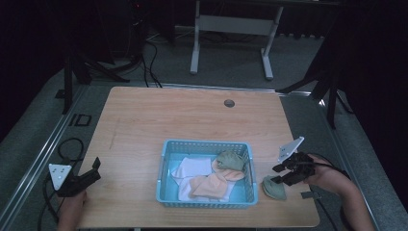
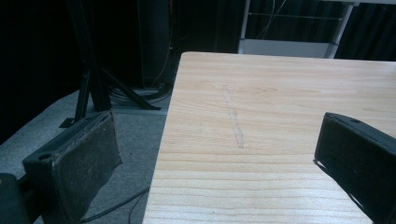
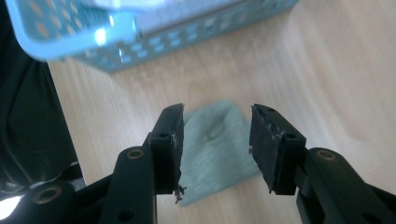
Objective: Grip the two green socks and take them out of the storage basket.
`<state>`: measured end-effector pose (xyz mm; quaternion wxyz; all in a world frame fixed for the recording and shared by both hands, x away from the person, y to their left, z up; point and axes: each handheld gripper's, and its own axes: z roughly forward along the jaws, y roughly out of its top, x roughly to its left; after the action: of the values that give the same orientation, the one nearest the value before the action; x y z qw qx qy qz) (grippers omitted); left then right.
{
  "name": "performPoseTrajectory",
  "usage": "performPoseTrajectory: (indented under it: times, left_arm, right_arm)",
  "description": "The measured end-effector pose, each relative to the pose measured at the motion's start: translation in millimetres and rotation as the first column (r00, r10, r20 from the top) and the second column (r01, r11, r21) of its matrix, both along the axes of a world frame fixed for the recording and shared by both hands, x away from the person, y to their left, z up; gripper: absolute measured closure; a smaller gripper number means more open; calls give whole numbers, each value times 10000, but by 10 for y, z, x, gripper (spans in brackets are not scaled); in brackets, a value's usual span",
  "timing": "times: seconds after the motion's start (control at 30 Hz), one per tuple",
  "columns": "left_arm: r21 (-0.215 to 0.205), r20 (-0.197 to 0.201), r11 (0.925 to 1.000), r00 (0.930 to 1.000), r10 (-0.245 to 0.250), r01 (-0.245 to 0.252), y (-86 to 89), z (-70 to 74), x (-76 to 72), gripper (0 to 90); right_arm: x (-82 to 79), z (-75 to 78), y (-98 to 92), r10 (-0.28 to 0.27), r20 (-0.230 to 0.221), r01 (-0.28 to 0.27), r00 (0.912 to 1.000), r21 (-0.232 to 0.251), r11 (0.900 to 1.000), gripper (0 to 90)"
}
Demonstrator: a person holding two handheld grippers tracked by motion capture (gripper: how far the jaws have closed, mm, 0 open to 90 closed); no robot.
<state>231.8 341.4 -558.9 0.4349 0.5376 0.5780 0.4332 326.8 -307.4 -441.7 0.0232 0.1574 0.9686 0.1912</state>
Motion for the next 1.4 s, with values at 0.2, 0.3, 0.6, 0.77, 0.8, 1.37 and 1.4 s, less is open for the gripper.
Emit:
performPoseTrajectory:
  times: [0.2,0.3,0.6,0.77,0.8,1.37,1.4]
  left_arm:
    - [-28,10,10000,10000,8,-8,3,0,1,5]
    - [-6,13,10000,10000,1,-1,3,0,-1,5]
    - [-15,3,10000,10000,-14,14,8,1,-1,5]
    - [-45,23,10000,10000,-18,18,10,0,-2,5]
    - [-49,23,10000,10000,-21,21,10,0,-2,5]
    - [-143,29,9999,10000,-50,51,18,-1,-3,5]
    - [-141,33,9999,10000,-50,50,19,-1,-3,5]
  right_arm:
    - [114,157,195,268,210,-268,9994,-22,9996,546]
    - [168,187,316,524,170,-522,9985,-122,9986,561]
    - [285,200,697,1138,-77,-1140,9935,-235,9932,548]
    - [332,178,893,1454,-208,-1462,9891,-405,9884,546]
    - [342,170,935,1537,-203,-1544,9879,-400,9872,547]
    - [468,-121,1407,2111,-396,-2134,9767,-685,9746,540]
    - [484,-153,1420,2075,-429,-2102,9773,-734,9749,537]
